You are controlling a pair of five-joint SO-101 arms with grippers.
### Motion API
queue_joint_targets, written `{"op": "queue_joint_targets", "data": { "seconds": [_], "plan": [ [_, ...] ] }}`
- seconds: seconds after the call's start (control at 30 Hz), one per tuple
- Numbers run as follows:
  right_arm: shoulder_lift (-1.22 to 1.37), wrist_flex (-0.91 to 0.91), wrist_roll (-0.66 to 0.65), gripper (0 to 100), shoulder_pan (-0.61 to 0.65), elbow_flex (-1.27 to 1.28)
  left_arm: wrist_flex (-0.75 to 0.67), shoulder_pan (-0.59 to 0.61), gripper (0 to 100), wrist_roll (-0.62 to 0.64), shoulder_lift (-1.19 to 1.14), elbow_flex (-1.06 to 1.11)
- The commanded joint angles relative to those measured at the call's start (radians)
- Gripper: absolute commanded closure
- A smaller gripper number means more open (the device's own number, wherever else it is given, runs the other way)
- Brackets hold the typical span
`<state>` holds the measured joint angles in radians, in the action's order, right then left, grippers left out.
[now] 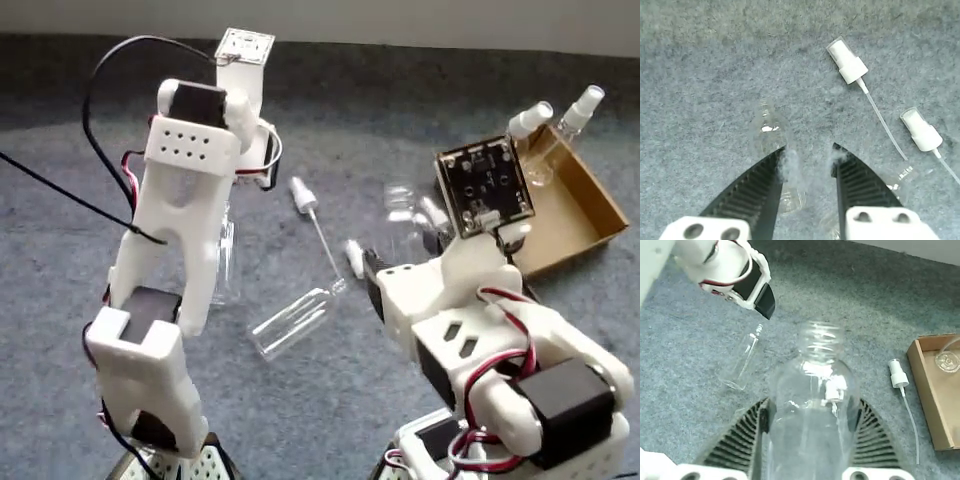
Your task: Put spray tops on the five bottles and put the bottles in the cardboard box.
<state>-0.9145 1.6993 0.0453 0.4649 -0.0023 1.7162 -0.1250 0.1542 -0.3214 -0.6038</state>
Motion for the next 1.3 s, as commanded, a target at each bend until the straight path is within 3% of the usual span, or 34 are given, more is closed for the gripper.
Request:
{"op": "queue_joint_targets", "data": {
  "seconds": [0.0, 0.2, 0.3, 0.47, 0.73, 0.9, 1.07, 1.27],
  "plan": [
    [-0.122, -0.124, -0.011, 89.6, -0.015, 0.151, 0.017, -0.018, 89, 0.063, -0.110, -0.157],
    [-0.289, -0.341, -0.011, 89.6, -0.099, 0.467, 0.011, -0.019, 89, 0.173, -0.205, -0.216],
    [-0.323, -0.394, -0.011, 89.6, -0.156, 0.564, 0.011, -0.031, 89, 0.192, -0.242, -0.222],
    [-0.329, -0.443, -0.011, 89.6, -0.168, 0.656, 0.009, -0.093, 88, 0.350, -0.306, -0.223],
    [-0.332, -0.515, -0.012, 89.6, -0.170, 0.762, 0.015, -0.176, 64, 0.618, -0.320, -0.223],
    [-0.332, -0.515, -0.012, 89.6, -0.170, 0.763, 0.002, -0.217, 61, 0.715, -0.325, -0.217],
    [-0.332, -0.515, -0.012, 89.6, -0.166, 0.765, -0.106, -0.237, 61, 0.812, -0.326, -0.202],
    [-0.332, -0.515, -0.012, 89.6, -0.166, 0.765, -0.256, -0.229, 61, 0.819, -0.325, -0.065]
  ]
}}
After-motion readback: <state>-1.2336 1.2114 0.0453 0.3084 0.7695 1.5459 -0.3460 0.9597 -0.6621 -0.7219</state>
